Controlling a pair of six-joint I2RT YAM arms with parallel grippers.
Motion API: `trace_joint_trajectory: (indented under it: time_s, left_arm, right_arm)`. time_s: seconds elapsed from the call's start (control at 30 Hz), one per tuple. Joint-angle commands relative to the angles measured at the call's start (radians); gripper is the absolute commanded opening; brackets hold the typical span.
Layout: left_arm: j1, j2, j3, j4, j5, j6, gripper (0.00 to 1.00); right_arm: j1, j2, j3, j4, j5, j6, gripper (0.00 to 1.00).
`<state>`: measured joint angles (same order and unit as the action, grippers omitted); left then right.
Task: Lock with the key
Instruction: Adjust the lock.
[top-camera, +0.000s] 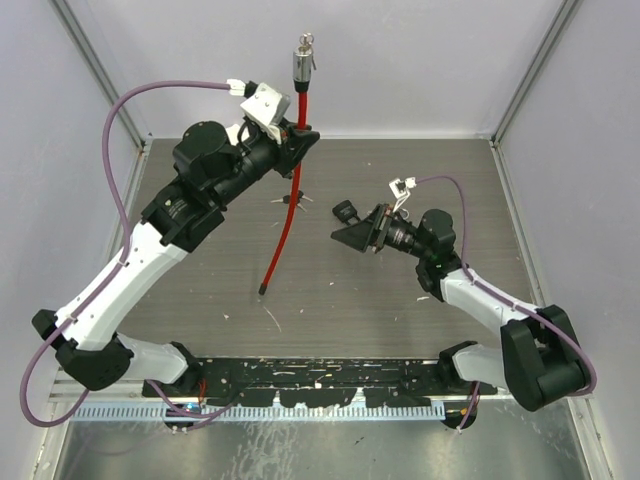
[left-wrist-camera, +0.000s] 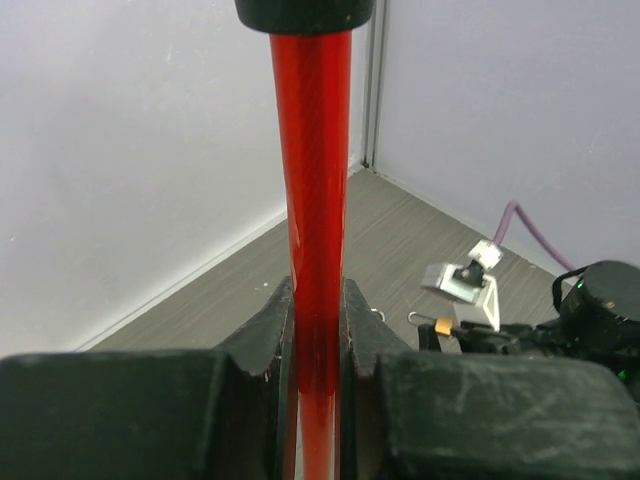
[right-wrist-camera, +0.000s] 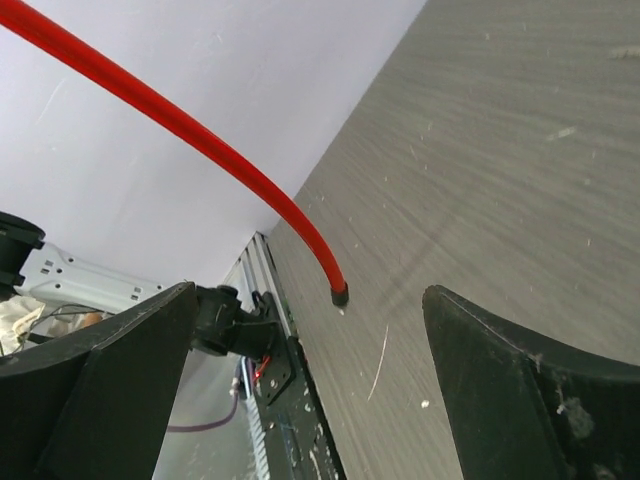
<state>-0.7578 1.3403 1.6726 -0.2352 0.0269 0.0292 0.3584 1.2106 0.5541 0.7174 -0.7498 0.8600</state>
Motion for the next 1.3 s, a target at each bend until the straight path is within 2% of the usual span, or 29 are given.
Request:
trace_joint_trajectory:
  time_s: [0.0,0.17,0.33,0.7,1.07,1.27]
  left_arm:
    - [0.002,-0.048,-0.013,0.183,0.001,-0.033,0.0]
    - [0.004,-0.037,-0.005,0.194,-0.019,-0.031,0.0]
    - [0.014,-0.017,-0.013,0.253,-0.041,-0.043,0.0]
    - [0.04,0.021,-0.027,0.382,-0.033,-0.128,0.0]
    - [0.044,0.174,0.019,0.567,-0.021,-0.372,0.0]
    - [-0.015,0.236,0.012,0.678,-0.085,-0.393,0.0]
  right_arm:
    - [0.013,0.029,-0.02,0.043,-0.003,0.023,1.0]
    - [0.046,0.033,0.067,-0.158,0.024,-0.213,1.0]
    - [0.047,0.05,0.031,-0.004,-0.001,-0.038,1.0]
    - [0.0,0.039,0.001,0.146,0.027,0.213,1.0]
    - [-0.271,-0.078,-0.015,0.093,-0.121,0.295,1.0]
    - [-0.378,-0.074,-0.029,0.148,-0.159,0.405,1.0]
